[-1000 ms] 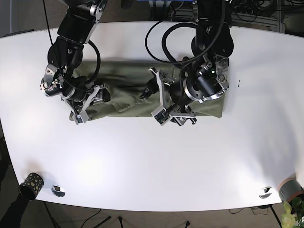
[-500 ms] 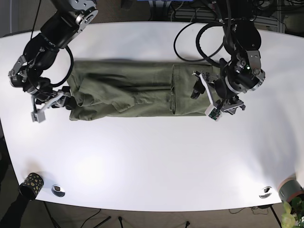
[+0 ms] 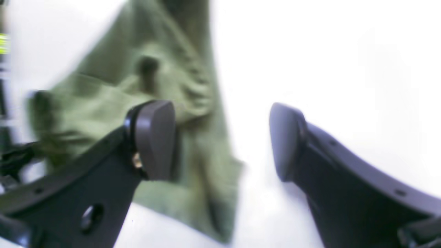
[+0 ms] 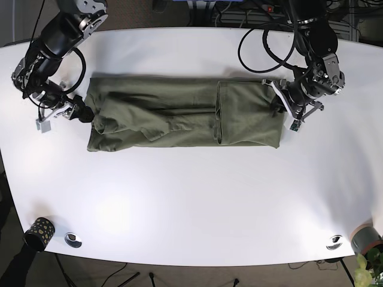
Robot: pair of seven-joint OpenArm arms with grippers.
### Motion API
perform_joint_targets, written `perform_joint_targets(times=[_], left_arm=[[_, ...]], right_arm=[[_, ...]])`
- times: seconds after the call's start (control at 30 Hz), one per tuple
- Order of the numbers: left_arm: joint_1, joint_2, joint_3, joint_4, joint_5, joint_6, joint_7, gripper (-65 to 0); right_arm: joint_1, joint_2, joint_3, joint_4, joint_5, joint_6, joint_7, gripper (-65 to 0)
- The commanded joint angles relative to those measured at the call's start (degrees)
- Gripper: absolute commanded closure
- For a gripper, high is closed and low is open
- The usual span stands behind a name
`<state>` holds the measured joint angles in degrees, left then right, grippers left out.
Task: Fold the T-shirt properly
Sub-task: 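Fold the strip end held by the right gripper toward the left gripper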
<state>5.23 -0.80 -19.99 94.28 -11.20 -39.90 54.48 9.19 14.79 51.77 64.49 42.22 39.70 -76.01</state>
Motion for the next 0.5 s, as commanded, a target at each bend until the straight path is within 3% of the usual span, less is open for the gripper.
perform_joint_targets(times=[0.0, 0.17, 0.37, 0.47], left_arm=[[-0.88, -0.13, -0.19, -0.35, -0.80, -0.10, -1.51, -4.3], [-1.59, -0.13, -0.01, -3.16, -0.80, -0.10, -1.78, -4.3], [-1.67, -0.21, -0.01, -3.77, -0.80, -0.10, -1.78, -4.3], [-1.59, -0.21, -0.01, -3.51, -0.80, -0.10, -1.78, -4.3]], right_arm=[[-0.36, -0.06, -1.44, -0.44, 1.96, 0.30, -0.43, -40.9], [-0.71, -2.00, -7.33, -0.53, 3.54, 0.30, -0.34, -40.9], [-0.18, -5.78, -9.09, 1.58, 2.31, 0.30, 1.68, -40.7], [0.17, -6.30, -10.49, 2.81, 1.17, 0.30, 3.52, -40.0]])
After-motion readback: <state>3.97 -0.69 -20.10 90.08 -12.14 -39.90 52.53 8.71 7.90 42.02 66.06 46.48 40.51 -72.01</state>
